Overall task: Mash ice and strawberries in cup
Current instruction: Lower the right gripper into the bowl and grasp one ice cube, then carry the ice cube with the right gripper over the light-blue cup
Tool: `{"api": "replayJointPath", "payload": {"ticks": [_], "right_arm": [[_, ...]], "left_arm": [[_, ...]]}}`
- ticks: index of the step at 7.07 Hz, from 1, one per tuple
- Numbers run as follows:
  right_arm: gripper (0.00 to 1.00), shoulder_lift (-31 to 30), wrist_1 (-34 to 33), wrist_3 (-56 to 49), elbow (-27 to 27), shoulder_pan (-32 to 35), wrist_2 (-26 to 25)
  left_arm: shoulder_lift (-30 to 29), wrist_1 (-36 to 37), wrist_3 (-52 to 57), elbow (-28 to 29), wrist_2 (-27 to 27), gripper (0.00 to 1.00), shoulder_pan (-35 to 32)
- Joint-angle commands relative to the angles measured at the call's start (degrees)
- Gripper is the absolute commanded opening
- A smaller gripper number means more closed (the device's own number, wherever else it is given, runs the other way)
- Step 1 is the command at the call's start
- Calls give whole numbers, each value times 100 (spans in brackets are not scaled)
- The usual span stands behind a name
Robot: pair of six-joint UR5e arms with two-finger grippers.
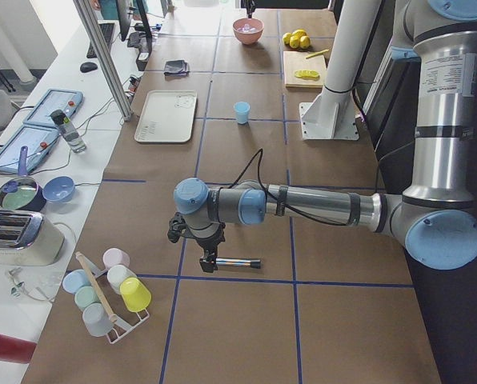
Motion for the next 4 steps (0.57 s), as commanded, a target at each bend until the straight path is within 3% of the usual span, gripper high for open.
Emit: {"api": "replayJointPath", "payload": {"ticks": [1, 4], "right_arm": [[0, 1175, -565, 1241, 118, -256, 268], [0, 3266, -592, 4632, -285, -2274, 33]], "left_arm": [[0, 0, 0, -46, 0, 100, -6], [-35, 0, -219, -213, 44, 100, 11]]}}
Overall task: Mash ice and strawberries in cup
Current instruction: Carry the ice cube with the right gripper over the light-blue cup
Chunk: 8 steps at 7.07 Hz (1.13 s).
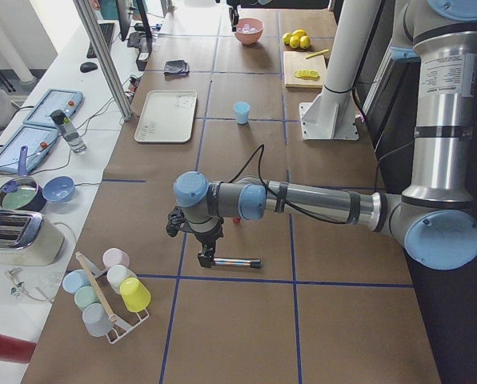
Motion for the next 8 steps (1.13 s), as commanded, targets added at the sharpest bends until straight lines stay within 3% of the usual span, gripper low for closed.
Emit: {"api": "replayJointPath", "payload": {"ticks": [1, 2, 3, 5, 6, 8], "right_arm": [[0, 1613, -441, 2464, -234, -1488, -562], [0, 2464, -1194, 3033, -382, -2139, -1402], [0, 3065, -1428, 3308, -819, -2519, -1645], [0, 3989, -1247, 3583, -2117, -3005, -2111], [0, 4054, -723, 3766, -2454, -3068, -2122], [0, 4187, -656, 3803, -2704, -3139, -2122]], "left_arm": [[-4, 0, -121, -35, 22, 100, 9], [-4, 0, -104, -26, 30, 100, 9], [4, 0, -103, -26, 30, 100, 9], [-4, 0, -95, -8, 30, 100, 9], [-4, 0, -86, 9, 30, 100, 9], [-4, 0, -51, 44, 39, 100, 9]]}}
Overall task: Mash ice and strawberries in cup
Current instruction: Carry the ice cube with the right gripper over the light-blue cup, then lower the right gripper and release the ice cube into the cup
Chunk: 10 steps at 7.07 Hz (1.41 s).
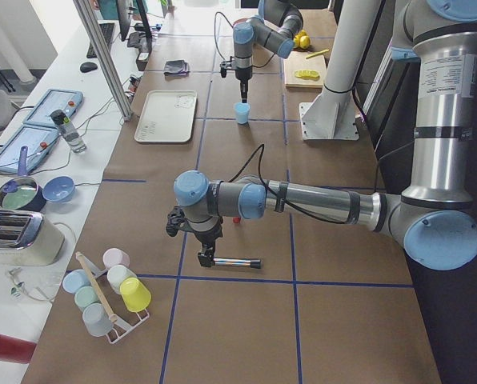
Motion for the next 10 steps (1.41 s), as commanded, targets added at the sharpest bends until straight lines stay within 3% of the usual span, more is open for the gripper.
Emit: {"api": "replayJointPath", "payload": {"ticks": [1, 5, 7, 9, 10], "right_arm": [[1, 59, 75, 38, -145, -41, -19], [5, -29, 14, 11, -136, 73, -63], [33, -20, -91, 11, -110, 82, -54], [56, -11, -101, 11, -92, 73, -19], [75, -29, -101, 11, -92, 82, -19]], "left_arm": [[0, 0, 16, 38, 3, 100, 0], [-9, 0, 7, 38, 3, 100, 0], [-9, 0, 16, 38, 3, 100, 0], [-9, 0, 7, 47, 3, 100, 0], [-9, 0, 7, 47, 3, 100, 0]]}}
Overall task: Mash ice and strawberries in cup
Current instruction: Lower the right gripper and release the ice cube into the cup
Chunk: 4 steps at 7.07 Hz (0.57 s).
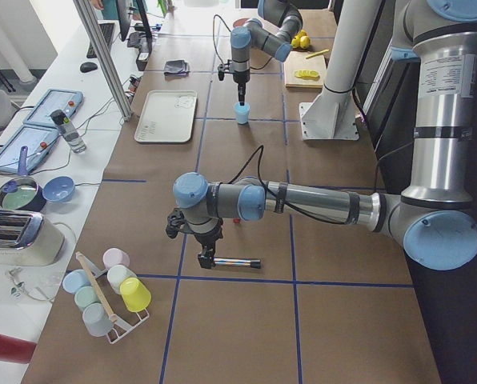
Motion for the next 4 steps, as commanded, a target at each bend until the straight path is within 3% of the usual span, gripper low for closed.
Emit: {"api": "replayJointPath", "payload": {"ticks": [1, 4], "right_arm": [[99, 14, -4, 0, 14, 4, 6], [100, -116, -433, -70, 793, 389, 41]], "left_arm": [[0, 0, -27, 2, 0, 100, 0], [-9, 0, -36, -24, 0, 100, 9]]}}
